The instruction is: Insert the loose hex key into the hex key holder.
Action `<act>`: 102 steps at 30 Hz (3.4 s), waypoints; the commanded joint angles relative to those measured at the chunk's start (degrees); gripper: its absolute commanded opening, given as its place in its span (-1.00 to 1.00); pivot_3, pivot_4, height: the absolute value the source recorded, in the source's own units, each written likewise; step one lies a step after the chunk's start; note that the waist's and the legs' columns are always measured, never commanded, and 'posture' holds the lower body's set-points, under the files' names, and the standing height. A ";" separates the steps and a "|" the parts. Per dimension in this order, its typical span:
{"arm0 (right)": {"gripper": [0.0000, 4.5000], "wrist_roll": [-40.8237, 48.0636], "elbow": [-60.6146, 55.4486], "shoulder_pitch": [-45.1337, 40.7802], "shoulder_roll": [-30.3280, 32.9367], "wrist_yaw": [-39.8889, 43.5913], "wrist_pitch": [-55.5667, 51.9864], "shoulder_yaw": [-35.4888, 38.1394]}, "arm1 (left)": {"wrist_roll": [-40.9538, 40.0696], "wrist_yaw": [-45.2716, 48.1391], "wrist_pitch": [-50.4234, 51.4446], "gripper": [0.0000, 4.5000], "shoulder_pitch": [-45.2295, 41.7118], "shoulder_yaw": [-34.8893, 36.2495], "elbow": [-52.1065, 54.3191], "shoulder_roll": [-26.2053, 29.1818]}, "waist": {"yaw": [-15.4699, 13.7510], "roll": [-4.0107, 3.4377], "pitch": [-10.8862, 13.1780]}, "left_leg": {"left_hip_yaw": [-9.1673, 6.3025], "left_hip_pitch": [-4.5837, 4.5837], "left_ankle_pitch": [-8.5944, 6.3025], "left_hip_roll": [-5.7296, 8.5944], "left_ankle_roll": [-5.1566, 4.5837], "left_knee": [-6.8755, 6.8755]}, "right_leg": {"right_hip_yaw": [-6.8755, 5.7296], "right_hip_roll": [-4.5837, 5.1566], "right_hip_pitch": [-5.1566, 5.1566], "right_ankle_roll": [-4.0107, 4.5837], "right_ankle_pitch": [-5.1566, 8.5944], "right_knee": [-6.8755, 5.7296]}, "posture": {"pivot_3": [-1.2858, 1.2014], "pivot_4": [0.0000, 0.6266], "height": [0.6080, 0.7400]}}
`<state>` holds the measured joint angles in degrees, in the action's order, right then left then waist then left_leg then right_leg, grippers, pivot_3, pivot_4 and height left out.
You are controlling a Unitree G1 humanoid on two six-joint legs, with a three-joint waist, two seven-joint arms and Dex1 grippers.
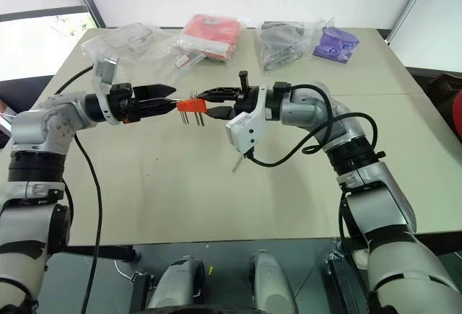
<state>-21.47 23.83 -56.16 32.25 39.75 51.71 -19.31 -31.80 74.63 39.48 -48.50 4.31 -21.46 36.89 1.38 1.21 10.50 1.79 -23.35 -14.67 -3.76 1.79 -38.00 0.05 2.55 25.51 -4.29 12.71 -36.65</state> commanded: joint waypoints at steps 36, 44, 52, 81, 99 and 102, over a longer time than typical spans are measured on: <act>-0.55 -4.57 0.07 -1.29 -1.79 -5.50 -9.29 -0.51 | 1.22 -7.93 -8.60 0.68 -0.80 -1.24 7.46 -9.35 | -0.35 0.00 0.00 | 0.00 -0.02 0.00 0.01 0.00 -0.05 | 0.02 0.02 -0.02 0.00 0.00 0.00 | 0.03 -0.52 0.99; -0.55 -5.45 0.51 -1.88 -2.09 -6.53 -9.84 -0.42 | 2.41 -9.15 -9.08 0.68 -0.30 -2.04 6.22 -9.35 | -0.43 0.00 0.00 | 0.01 -0.03 0.00 0.02 0.00 -0.06 | 0.02 0.03 -0.02 0.00 -0.01 0.01 | 0.03 -0.52 0.99; -0.55 -6.26 0.53 -2.03 -1.98 -7.72 -10.04 -0.39 | 2.72 -9.35 -9.08 0.05 0.71 -2.12 6.31 -9.17 | -0.44 0.00 0.00 | 0.01 -0.03 0.01 0.02 0.00 -0.06 | 0.02 0.03 -0.02 0.00 -0.01 0.01 | 0.03 -0.52 0.99; -0.33 -4.69 -3.41 1.39 -1.28 -6.23 -10.26 -0.74 | 3.16 -11.24 -10.63 -1.00 1.32 -1.50 5.80 -9.56 | -0.46 0.00 0.00 | 0.01 -0.02 0.01 0.02 0.00 -0.06 | 0.02 0.03 -0.03 0.00 -0.01 0.01 | 0.03 -0.52 0.99; 0.98 19.93 -43.12 10.35 2.56 21.23 -98.32 11.37 | 2.98 -4.76 -9.28 -1.00 10.29 -2.20 14.97 0.75 | -0.67 -0.07 0.04 | -0.03 0.04 0.00 -0.01 0.00 -0.09 | -0.01 0.02 -0.02 0.05 0.01 -0.18 | 0.03 -0.52 0.99; 0.98 23.59 -47.62 5.30 -6.20 15.85 -129.55 16.02 | 3.06 -6.11 -9.65 -1.00 10.80 -1.96 15.94 -0.09 | -0.68 -0.05 0.02 | -0.07 0.12 0.00 -0.01 0.00 -0.10 | -0.03 0.02 -0.04 0.35 0.19 -0.34 | 0.03 -0.52 0.99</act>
<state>0.14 -21.20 -48.43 30.56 58.88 -61.26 -7.50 -28.04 69.36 30.57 -37.63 1.27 -7.61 37.04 0.69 1.17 10.52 1.72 -23.21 -14.67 -3.77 1.79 -38.11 0.02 2.57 25.46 -3.93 12.91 -37.02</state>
